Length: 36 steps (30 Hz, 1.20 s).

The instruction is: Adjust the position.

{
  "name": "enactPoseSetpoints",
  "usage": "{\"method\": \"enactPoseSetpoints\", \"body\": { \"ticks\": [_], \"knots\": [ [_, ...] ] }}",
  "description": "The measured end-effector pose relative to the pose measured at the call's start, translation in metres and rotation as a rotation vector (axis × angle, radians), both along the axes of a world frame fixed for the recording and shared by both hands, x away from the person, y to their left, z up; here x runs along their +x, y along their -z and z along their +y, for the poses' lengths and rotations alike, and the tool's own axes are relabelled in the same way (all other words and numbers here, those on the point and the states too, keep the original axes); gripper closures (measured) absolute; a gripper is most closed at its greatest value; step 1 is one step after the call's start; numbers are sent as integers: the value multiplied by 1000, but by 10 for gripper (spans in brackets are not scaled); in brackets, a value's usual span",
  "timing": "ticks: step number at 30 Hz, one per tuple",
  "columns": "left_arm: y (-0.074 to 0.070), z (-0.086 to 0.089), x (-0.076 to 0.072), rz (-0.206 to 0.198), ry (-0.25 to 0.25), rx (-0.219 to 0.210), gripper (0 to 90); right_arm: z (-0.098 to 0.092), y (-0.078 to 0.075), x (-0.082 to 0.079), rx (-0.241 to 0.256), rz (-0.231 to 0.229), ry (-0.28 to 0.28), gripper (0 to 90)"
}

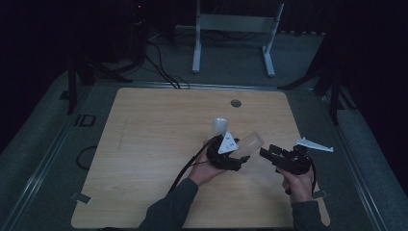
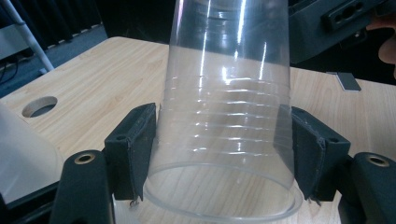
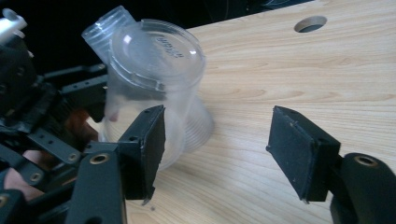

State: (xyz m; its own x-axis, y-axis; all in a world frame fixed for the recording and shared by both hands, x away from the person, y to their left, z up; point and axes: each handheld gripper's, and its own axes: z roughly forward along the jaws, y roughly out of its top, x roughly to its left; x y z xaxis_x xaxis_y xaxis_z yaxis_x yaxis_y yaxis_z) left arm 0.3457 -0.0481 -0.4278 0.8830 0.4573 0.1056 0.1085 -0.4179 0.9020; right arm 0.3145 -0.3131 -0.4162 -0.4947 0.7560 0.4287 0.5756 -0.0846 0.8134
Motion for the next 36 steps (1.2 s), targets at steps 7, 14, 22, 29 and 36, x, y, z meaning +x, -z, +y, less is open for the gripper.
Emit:
{"method": "enactPoseSetpoints", "body": {
  "ticks": [7, 14, 22, 29, 36],
  "knots": [
    [-2, 3, 1, 3, 13, 14, 310, -1, -2, 0, -30, -4, -1, 364],
    [-3, 4, 2, 7, 32, 40, 310, -2, -5, 0, -57, -11, -5, 363],
    [-6, 7, 4, 10, 45, 51, 310, -2, -8, -1, -101, -18, -8, 363],
    [-6, 9, 5, 17, 59, 65, 310, -1, -12, -1, -151, -25, -18, 363],
    [-6, 11, 5, 21, 80, 92, 310, 2, -18, -1, -230, -47, -52, 363]
  ]
}}
